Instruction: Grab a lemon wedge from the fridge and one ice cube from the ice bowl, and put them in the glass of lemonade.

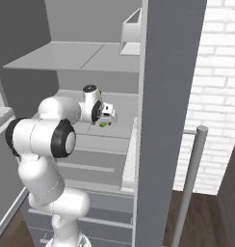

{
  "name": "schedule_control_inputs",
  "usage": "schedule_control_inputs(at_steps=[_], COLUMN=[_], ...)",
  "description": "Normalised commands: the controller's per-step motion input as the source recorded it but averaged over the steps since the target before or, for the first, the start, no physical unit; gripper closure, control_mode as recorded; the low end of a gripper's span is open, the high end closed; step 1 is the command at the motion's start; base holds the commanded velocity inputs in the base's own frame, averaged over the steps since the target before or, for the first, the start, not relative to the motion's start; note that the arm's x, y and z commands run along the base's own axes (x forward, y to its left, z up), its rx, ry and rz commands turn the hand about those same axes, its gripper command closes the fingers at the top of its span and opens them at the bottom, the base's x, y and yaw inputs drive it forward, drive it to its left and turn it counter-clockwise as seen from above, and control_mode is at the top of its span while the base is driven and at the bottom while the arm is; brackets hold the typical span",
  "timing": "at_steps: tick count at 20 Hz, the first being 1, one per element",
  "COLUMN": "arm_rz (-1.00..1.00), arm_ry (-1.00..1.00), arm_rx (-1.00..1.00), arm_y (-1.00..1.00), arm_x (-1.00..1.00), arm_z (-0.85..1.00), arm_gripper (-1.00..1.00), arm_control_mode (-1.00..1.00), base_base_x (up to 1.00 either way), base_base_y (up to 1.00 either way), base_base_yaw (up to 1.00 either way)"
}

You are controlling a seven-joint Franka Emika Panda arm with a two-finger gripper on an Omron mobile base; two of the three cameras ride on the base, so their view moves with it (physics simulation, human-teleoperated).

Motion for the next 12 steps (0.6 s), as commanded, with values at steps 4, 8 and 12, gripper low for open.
schedule_control_inputs(at_steps=[4,8,12], arm_rz=[0.0,0.0,0.0], arm_ry=[0.08,0.1,0.11], arm_rx=[0.0,0.0,0.0], arm_y=[0.0,0.0,0.0], arm_x=[0.24,-0.07,-0.04], arm_z=[0.0,-0.18,-0.21], arm_gripper=[-1.0,-1.0,-1.0], arm_control_mode=[-1.0,-1.0,-1.0], base_base_x=[0.0,0.0,0.0], base_base_y=[0.0,0.0,0.0], base_base_yaw=[0.0,0.0,0.0])
